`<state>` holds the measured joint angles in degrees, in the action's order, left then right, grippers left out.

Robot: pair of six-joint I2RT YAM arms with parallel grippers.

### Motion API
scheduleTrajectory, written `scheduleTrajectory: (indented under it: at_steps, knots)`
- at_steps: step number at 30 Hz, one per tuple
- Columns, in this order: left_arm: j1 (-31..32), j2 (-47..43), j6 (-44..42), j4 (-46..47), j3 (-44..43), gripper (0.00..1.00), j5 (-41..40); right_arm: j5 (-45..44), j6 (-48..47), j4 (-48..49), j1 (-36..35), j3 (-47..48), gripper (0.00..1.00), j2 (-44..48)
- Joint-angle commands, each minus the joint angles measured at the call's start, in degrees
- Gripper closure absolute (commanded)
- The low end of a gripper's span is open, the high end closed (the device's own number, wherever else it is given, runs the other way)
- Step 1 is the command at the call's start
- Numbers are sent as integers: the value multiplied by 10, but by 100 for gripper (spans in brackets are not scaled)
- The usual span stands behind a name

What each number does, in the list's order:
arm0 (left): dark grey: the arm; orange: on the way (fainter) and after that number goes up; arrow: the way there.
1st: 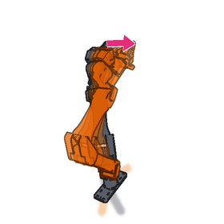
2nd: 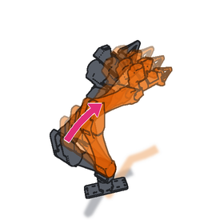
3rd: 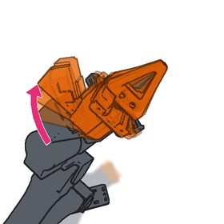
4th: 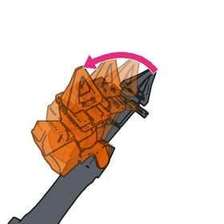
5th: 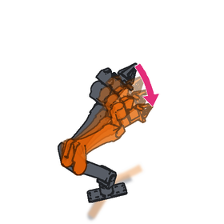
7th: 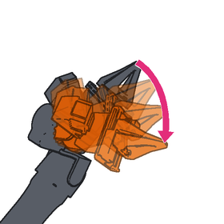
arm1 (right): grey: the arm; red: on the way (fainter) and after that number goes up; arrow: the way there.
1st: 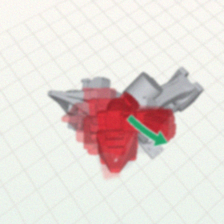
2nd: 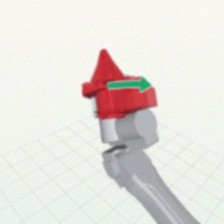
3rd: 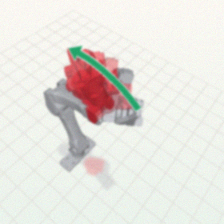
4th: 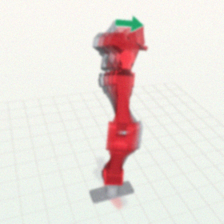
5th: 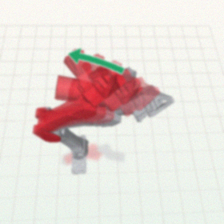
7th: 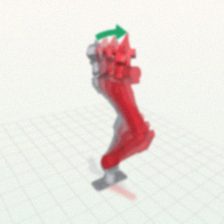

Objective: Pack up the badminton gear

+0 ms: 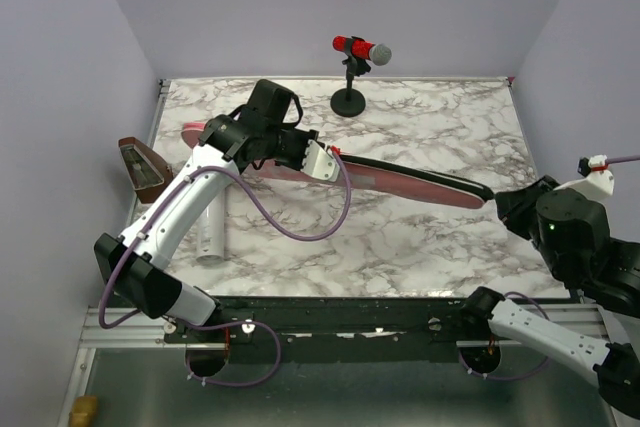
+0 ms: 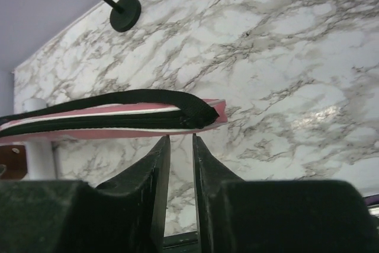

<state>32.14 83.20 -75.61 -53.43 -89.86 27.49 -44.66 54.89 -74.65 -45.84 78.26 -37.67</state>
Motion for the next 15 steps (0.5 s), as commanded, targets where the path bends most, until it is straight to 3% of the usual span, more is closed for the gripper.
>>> scheduleTrajectory:
  at_steps: [1,7,10,15]
  knots:
    - [15,7,-4,4,-29,100,-55,7,-62,41,0,6,60,-9]
    - [63,33,46,21,-36,100,-53,2,-138,132,0,35,24,-70]
    - [90,58,84,42,-33,100,-59,-26,-156,153,0,51,18,-94]
    - [107,107,104,117,-30,100,-89,-31,-173,196,0,49,17,-106]
